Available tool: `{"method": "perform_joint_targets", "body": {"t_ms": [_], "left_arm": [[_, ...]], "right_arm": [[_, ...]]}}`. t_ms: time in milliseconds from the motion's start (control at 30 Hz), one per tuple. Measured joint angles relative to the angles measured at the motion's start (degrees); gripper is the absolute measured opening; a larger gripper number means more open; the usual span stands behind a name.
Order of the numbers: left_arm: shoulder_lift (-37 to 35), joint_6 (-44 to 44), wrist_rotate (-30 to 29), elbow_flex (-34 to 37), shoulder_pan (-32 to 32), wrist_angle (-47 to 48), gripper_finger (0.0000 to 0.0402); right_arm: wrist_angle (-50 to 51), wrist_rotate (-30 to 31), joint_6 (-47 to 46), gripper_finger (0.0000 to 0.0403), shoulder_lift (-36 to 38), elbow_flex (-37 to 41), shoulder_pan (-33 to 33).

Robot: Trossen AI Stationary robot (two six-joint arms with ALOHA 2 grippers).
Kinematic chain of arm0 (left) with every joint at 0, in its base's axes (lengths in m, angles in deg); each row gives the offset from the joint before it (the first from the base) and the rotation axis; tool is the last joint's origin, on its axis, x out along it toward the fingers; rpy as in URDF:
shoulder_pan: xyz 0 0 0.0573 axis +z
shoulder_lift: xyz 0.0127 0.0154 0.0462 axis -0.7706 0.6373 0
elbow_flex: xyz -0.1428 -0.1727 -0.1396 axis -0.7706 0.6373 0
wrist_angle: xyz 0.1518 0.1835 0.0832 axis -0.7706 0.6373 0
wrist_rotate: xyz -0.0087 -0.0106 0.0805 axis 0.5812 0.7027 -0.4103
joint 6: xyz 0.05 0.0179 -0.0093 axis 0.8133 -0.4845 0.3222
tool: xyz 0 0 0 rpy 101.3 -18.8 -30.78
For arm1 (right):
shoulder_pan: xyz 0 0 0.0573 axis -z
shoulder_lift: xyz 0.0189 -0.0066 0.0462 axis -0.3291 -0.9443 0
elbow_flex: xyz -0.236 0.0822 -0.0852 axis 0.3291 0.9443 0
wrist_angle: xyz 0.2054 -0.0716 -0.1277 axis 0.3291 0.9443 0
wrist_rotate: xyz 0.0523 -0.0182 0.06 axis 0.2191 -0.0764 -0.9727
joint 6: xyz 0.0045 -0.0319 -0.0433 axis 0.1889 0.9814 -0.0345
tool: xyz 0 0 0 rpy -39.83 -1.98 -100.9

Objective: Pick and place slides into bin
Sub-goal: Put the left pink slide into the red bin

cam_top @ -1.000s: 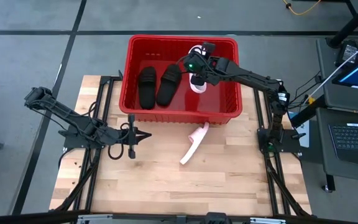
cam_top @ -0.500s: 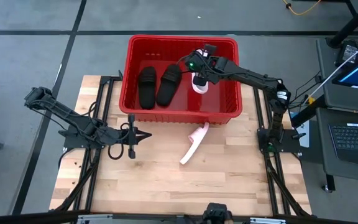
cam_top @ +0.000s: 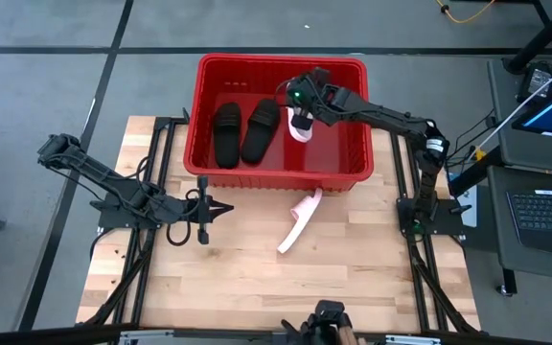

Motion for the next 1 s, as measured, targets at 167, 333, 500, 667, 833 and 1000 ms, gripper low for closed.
{"method": "perform_joint_targets", "body": {"t_ms": [167, 333, 500, 667, 833, 1000], "left_arm": [[0.0, 0.0, 0.0, 0.0, 0.0, 0.0, 0.0006], [0.0, 1.6, -0.1, 0.0, 0.0, 0.0, 0.0001], [0.0, 2.8, -0.4, 0.0, 0.0, 0.0, 0.0005], [0.0, 2.6, -0.4, 0.0, 0.0, 0.0, 0.0007], [0.0, 2.6, -0.4, 0.0, 0.0, 0.0, 0.0004], [0.0, 2.6, -0.4, 0.0, 0.0, 0.0, 0.0002]], "right_arm": [[0.0, 0.0, 0.0, 0.001, -1.3, 0.0, 0.6], [-0.4, 0.0, 0.0, 0.001, -4.3, 0.0, 0.7], [-0.4, 0.0, 0.1, 0.001, -6.8, 0.0, 0.9], [-0.4, -0.1, 0.2, 0.001, -8.9, 0.0, 1.2], [-0.5, 0.0, 0.9, 0.001, -10.9, 0.0, 1.4], [-0.9, 0.0, 1.2, 0.001, -12.6, 0.0, 1.4]]}}
